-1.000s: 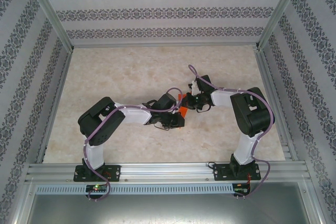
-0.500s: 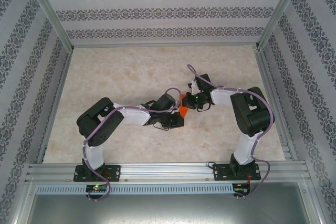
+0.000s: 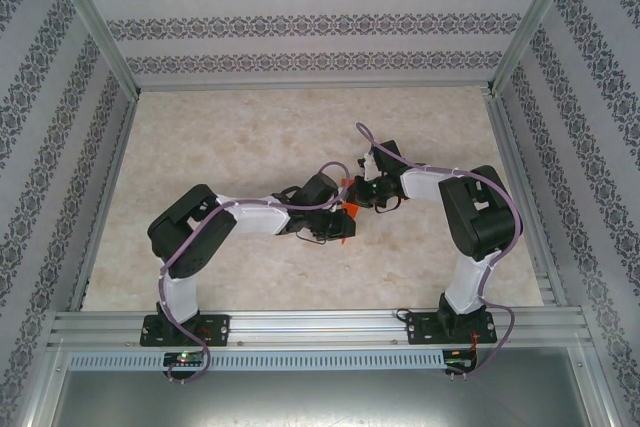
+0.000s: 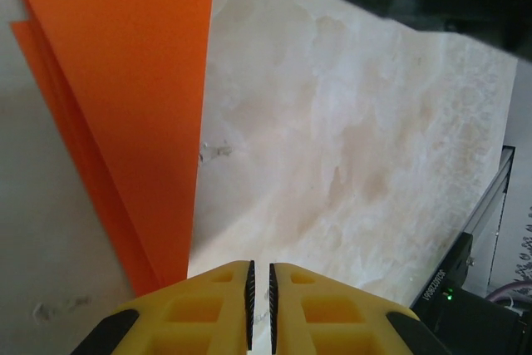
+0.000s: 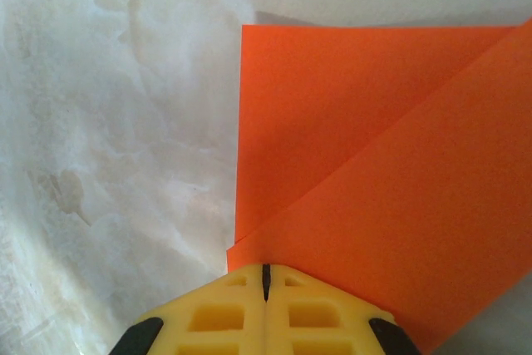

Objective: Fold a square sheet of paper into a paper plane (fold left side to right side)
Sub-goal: Fold the wing for the fifth time at the center of the table.

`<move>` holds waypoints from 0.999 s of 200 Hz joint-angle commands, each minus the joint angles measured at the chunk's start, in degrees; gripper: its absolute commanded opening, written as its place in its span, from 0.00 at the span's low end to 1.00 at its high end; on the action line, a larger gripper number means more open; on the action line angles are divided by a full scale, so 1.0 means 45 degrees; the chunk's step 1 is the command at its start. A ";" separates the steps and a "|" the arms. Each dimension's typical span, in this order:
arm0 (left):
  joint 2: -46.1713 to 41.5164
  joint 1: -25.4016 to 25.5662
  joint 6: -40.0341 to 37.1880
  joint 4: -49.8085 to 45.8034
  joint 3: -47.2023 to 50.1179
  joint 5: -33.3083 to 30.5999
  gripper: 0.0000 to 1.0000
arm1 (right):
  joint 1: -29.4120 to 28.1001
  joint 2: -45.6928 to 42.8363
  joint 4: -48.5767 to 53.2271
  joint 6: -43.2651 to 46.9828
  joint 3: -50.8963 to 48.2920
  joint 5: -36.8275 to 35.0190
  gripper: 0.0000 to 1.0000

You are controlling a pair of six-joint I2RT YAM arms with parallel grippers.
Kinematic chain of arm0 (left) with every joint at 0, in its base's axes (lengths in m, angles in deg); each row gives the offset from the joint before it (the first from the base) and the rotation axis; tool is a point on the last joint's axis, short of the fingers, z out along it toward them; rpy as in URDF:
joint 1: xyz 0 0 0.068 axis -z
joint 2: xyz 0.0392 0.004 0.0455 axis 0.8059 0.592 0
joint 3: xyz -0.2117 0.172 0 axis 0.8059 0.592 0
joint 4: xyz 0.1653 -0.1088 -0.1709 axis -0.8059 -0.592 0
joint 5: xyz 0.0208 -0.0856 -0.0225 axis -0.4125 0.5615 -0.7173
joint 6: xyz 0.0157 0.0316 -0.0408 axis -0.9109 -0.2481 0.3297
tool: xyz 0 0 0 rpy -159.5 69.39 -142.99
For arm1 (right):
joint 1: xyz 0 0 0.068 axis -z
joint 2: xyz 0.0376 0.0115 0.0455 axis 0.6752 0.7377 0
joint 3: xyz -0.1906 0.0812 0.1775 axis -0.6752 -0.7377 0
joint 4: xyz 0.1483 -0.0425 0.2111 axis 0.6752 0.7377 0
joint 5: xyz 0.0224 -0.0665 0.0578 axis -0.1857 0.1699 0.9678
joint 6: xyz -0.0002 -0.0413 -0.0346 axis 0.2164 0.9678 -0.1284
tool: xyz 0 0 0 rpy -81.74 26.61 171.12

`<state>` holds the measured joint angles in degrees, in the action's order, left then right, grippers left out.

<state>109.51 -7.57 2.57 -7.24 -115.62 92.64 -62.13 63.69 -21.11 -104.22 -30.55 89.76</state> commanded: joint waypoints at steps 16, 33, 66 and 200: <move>0.0289 -0.0012 -0.0308 -0.0421 -0.0202 -0.0247 0.17 | -0.0099 0.0716 0.1200 0.0408 -0.0148 -0.1443 0.03; 0.0276 -0.0085 -0.0131 -0.0153 0.0101 -0.0325 0.17 | -0.0101 0.0737 0.1408 0.0522 -0.0088 -0.1598 0.03; 0.0422 -0.0173 0.0445 0.0524 0.0764 -0.0404 0.17 | -0.0026 0.0794 0.1443 0.0521 -0.0104 -0.1546 0.03; -0.0747 0.0198 0.0391 0.0507 0.2272 0.0449 0.14 | 0.0104 0.0773 0.1749 0.0672 0.0134 -0.1592 0.03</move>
<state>107.85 -8.05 6.00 1.46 -107.03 93.20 -62.19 64.15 -18.78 -102.69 -29.13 89.19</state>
